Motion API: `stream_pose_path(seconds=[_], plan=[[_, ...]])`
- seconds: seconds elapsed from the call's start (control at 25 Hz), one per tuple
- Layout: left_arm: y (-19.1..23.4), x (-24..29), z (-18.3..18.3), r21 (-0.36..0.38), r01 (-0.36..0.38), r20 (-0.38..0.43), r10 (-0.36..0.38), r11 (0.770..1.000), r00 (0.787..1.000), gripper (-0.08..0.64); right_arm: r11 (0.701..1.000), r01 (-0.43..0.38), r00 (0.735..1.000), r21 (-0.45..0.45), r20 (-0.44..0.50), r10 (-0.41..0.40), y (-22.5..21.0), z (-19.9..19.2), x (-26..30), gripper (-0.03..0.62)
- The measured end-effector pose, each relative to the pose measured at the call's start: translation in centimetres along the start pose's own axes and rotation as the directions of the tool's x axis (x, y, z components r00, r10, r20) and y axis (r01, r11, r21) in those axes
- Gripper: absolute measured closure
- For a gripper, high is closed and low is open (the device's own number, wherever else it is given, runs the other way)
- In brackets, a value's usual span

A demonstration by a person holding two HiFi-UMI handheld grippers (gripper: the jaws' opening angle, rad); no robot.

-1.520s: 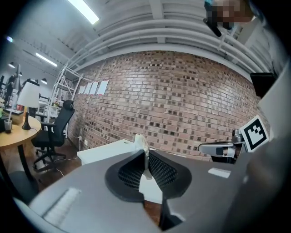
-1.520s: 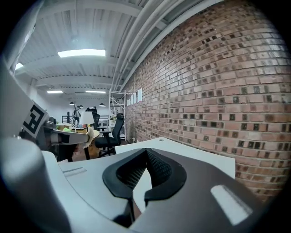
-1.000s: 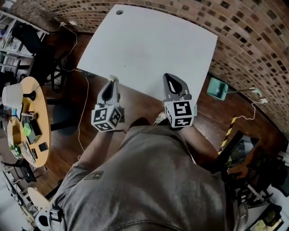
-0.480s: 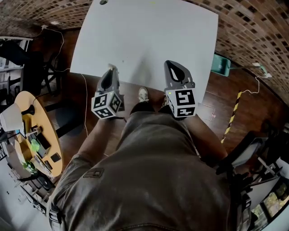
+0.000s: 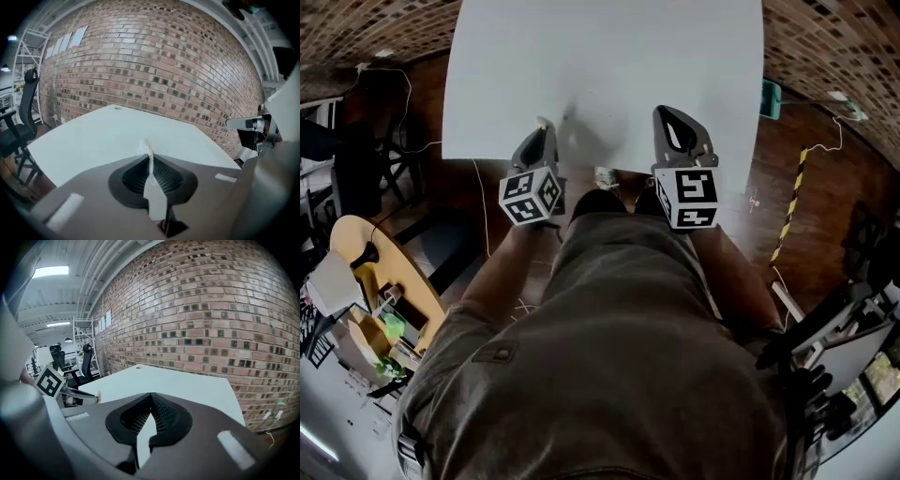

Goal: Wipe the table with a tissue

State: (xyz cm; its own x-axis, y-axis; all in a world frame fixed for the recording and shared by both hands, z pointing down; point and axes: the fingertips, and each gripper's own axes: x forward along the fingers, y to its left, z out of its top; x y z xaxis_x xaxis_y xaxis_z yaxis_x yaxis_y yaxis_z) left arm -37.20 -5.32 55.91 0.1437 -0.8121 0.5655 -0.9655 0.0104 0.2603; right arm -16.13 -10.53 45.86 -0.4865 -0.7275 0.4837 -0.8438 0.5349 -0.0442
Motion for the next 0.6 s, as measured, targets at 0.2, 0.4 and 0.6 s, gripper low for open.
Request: stream_pose_path(seconds=[0.2,0.4,0.6], plan=[[0.7,1.3,-1.3,-0.017,-0.010,-0.062,0.009,1.000,0.998,0.532,1.000,0.000,0.999,-0.005,-0.033,0.000,-0.2,-0.8,0.6,0.578],[0.2,2.7,-2.0,-0.008,-0.017,-0.123,0.016,1.000,0.992,0.532,1.000,-0.015,0.999,0.007,-0.045,0.015,-1.1,-0.6,1.3,0.578],[0.4,3.6,-2.8,0.005,-0.040,-0.174,0.040,0.999,0.984,0.531,1.000,-0.027,0.998,0.015,-0.059,0.028,-1.9,-0.9,1.8,0.578]])
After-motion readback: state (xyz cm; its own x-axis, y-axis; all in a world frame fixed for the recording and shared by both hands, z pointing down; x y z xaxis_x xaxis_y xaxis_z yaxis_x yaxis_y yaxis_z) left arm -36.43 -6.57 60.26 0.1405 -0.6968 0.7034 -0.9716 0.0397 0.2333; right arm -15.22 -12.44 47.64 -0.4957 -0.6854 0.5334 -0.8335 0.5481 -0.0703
